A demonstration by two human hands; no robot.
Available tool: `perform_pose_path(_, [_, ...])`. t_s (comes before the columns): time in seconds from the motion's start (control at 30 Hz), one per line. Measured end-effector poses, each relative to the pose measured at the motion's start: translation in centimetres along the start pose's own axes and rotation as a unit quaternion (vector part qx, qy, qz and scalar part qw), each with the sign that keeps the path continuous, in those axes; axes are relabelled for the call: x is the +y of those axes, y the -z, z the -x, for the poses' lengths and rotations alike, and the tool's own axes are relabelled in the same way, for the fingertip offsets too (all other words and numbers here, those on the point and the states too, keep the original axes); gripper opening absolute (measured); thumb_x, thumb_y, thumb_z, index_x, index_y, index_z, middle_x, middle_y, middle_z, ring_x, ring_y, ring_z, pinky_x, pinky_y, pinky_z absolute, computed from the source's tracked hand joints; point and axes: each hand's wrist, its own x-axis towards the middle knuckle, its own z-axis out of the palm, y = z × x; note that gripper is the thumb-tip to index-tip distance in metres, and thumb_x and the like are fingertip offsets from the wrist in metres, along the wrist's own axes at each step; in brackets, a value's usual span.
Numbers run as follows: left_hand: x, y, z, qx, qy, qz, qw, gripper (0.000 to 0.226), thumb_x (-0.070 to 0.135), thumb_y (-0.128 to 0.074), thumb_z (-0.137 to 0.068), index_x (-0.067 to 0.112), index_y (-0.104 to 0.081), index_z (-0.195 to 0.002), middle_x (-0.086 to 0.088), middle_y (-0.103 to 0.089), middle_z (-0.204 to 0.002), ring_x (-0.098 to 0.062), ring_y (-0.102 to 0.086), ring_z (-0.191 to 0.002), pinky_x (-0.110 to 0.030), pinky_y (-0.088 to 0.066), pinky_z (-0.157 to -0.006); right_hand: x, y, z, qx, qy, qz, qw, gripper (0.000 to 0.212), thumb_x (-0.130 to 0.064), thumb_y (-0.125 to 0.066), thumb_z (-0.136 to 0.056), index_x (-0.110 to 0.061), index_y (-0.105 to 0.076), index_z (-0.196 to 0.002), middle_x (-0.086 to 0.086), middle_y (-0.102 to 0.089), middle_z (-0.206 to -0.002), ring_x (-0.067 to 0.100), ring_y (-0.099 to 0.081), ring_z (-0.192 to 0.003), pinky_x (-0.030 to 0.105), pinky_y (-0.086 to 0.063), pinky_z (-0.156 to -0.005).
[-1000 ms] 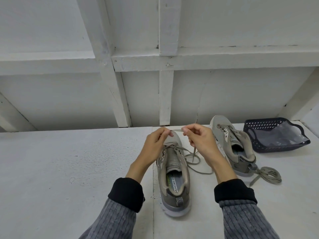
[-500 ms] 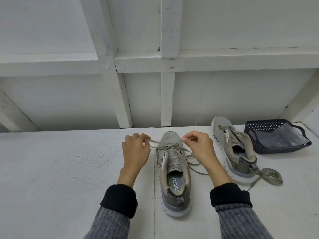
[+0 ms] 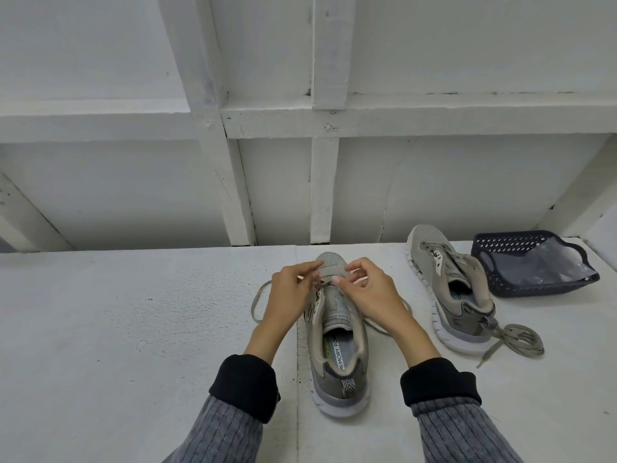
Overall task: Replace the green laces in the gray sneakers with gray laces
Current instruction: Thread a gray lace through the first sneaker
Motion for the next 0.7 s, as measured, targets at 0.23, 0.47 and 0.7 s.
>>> perform_pose_path(0.23, [-0.3, -0.9, 0.0, -0.031, 0.022, -0.027, 0.999, 0.016, 0.024, -0.068, -0.092, 0.02, -0.077, -0.104, 0.003, -0.076, -0.095, 0.007, -0.063, -0.078, -0.002, -0.043, -0.069, 1.2, -0.6, -0.2, -0.001, -0.047, 0.073, 0.996, 0.024, -0.015, -0.055, -0.094, -0.009, -0.069, -0.113, 0.003, -0.068, -0.107, 0.01, -0.055, -0.091, 0.017, -0.038, -0.078])
perform_pose_path(0.47, [-0.4, -1.8, 0.0, -0.039, 0.066, -0.073, 0.994, 0.009, 0.039, -0.073, -0.084, 0.037, -0.078, -0.091, 0.018, -0.074, -0.094, 0.0, -0.065, -0.087, -0.027, -0.054, -0.075, 3.3, -0.1, -0.5, -0.019, -0.158, -0.167, 0.973, 0.025, -0.005, -0.046, -0.098, -0.005, -0.07, -0.105, 0.009, -0.072, -0.096, 0.016, -0.066, -0.088, 0.022, -0.051, -0.073])
perform_pose_path(0.7, [-0.2, -2.5, -0.3, -0.07, 0.07, -0.152, 0.983, 0.009, 0.039, -0.071, -0.084, 0.034, -0.079, -0.087, 0.017, -0.074, -0.093, -0.006, -0.064, -0.088, -0.028, -0.05, -0.073, 2.9, 0.0, -0.1, -0.034, -0.166, -0.226, 0.959, 0.029, 0.001, -0.045, -0.095, -0.008, -0.072, -0.094, 0.007, -0.072, -0.084, 0.014, -0.066, -0.076, 0.018, -0.052, -0.061])
